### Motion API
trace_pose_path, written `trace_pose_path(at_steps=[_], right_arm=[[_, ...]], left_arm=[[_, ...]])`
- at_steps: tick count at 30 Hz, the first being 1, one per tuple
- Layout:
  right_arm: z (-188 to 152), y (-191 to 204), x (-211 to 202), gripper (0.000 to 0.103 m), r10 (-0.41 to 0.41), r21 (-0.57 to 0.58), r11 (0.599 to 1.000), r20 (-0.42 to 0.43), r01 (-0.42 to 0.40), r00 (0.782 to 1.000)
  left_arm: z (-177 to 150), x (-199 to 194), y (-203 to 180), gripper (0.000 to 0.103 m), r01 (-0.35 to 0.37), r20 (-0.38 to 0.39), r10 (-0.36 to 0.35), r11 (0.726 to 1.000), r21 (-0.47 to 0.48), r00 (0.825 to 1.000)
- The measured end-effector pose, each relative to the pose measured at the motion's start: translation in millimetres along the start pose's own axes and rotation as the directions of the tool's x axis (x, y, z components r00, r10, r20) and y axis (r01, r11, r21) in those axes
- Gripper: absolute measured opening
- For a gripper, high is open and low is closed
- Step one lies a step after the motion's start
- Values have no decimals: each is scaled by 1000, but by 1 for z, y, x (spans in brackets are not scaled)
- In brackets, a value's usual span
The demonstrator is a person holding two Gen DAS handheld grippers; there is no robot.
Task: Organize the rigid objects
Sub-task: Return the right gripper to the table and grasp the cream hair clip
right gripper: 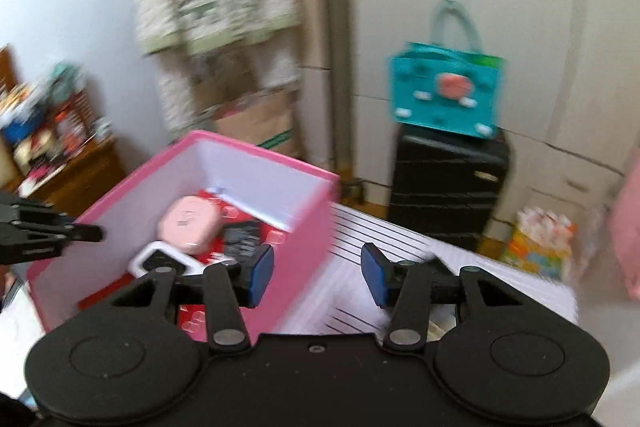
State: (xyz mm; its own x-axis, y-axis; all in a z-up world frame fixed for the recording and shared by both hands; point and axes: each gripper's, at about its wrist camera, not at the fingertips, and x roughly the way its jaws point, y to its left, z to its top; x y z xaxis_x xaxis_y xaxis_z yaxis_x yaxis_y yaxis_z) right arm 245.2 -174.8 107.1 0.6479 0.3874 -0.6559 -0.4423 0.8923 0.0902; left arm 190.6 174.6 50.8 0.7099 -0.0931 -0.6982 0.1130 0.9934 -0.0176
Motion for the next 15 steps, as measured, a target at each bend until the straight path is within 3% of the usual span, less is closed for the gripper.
trace_pose_path(at_steps=[9, 15], right_arm=[[-68, -77, 1, 57, -119, 224, 967, -24, 121, 993], [-93, -100, 19, 58, -82, 276, 957, -35, 88, 996]], left_arm=[[3, 6, 3, 5, -3, -25, 2, 1000, -30, 1000], [7, 8, 3, 5, -9, -50, 6, 999, -47, 999]])
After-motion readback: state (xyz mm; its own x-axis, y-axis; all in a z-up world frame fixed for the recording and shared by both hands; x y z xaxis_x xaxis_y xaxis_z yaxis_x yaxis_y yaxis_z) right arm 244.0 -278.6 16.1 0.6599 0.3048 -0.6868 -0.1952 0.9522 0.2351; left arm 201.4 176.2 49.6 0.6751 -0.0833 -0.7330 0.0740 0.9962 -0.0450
